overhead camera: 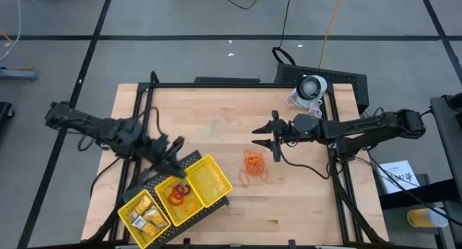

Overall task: Pick & Place Office Desk Supplies
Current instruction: Put the green spring keychain into the center yellow bin on the shelf

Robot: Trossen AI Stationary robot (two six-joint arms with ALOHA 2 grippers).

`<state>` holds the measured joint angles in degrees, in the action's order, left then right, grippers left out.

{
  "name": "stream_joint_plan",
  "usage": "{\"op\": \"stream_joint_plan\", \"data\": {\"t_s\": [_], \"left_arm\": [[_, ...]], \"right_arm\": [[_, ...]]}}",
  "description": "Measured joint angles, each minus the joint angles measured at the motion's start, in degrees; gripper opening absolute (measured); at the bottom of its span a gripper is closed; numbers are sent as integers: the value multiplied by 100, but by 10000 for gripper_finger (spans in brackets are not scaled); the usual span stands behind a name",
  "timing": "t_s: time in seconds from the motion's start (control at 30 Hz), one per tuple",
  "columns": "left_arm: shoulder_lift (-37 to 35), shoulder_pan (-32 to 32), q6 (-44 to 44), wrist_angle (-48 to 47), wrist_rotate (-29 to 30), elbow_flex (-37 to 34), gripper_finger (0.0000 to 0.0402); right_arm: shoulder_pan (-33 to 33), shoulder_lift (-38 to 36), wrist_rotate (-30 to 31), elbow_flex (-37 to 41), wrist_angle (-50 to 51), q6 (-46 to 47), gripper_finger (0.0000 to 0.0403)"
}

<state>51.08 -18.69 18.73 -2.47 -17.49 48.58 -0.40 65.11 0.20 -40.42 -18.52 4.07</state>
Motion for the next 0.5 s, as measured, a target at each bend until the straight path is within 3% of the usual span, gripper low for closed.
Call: {"op": "stream_joint_plan", "data": {"t_s": [0.3,0.5], "left_arm": [[-16,-1429,318,-669,1032,0,28],[366,-1795,390,-630,1390,-4,93]], "right_arm": [[0,-189,0,385,-302,129,153],[0,-189,0,408,-422,127,154]]}}
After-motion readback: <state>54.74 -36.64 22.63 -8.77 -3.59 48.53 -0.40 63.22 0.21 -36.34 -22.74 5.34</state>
